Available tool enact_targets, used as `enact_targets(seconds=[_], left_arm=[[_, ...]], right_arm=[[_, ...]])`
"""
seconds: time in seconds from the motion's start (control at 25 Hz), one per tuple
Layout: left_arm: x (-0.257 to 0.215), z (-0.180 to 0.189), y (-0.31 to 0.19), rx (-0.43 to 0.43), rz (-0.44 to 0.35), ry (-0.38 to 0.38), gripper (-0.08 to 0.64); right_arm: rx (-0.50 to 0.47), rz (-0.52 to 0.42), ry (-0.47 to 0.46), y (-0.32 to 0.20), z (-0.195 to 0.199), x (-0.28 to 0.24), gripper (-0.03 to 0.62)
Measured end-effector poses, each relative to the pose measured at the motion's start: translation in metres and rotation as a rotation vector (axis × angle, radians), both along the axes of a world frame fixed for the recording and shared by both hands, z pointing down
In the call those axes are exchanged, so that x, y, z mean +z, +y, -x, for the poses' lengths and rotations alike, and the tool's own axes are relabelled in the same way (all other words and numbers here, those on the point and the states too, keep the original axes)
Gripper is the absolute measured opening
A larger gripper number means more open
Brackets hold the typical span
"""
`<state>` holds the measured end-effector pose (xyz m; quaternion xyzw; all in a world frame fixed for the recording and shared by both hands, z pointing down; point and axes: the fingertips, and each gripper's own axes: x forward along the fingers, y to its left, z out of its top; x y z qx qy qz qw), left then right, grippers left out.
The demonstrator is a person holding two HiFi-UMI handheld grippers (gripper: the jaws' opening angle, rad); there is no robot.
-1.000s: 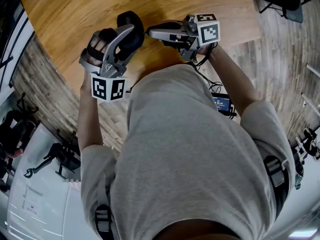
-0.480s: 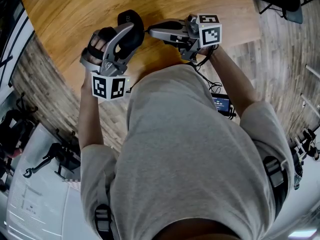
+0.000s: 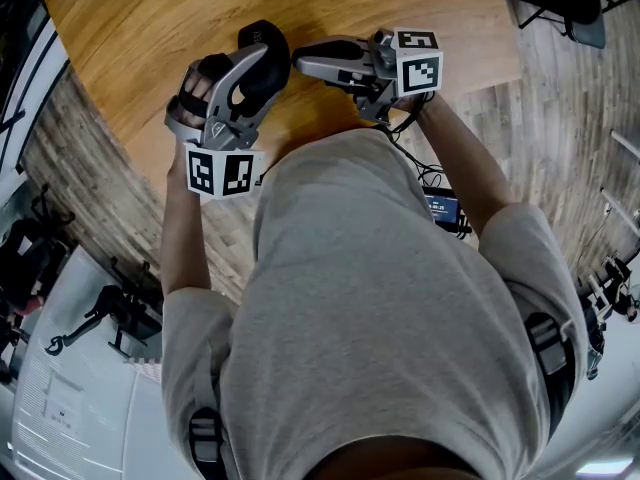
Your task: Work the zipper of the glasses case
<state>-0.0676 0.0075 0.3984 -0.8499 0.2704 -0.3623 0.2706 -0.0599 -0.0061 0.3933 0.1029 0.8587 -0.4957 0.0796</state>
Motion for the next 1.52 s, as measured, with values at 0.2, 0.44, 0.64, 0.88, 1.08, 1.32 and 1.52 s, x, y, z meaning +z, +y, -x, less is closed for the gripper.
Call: enact_targets(seconds=[0.2,0.44,0.64,0.88,1.08,1.32,1.52], left_arm=[[-0.008,0.001,-0.004,-0.012,0.025,0.079,0.272],[-0.011,-0.001,-0.004,-0.017,0.021,0.072,0.272],[-0.007,0.001,-0.005,-0.023,0.024,0.073,0.272],[-0.007,0.001,-0.006,-0.029,0.03,0.082,0.272],[0.0,0.003,-0.009,-0.086,0.126,0.12,0.272],[0.01,0.008,-0.013,-0.148,0.206,0.163,0.272],[0.015,0.008,-0.016,-0.159,0.203,0.146,0.272]], right_arm=[[-0.005,-0.069,0.013,0.001,0.002,-0.002,0.127],[0.021,-0.116,0.049,0.0,0.002,-0.002,0.075],[0.045,-0.13,0.031,-0.001,0.0,-0.004,0.046],[0.07,-0.191,0.054,-0.003,-0.001,-0.008,0.044],[0.119,-0.338,0.125,-0.005,-0.001,-0.007,0.041],[0.155,-0.559,0.219,-0.001,0.001,-0.012,0.025],[0.148,-0.585,0.238,0.001,0.002,-0.013,0.025]])
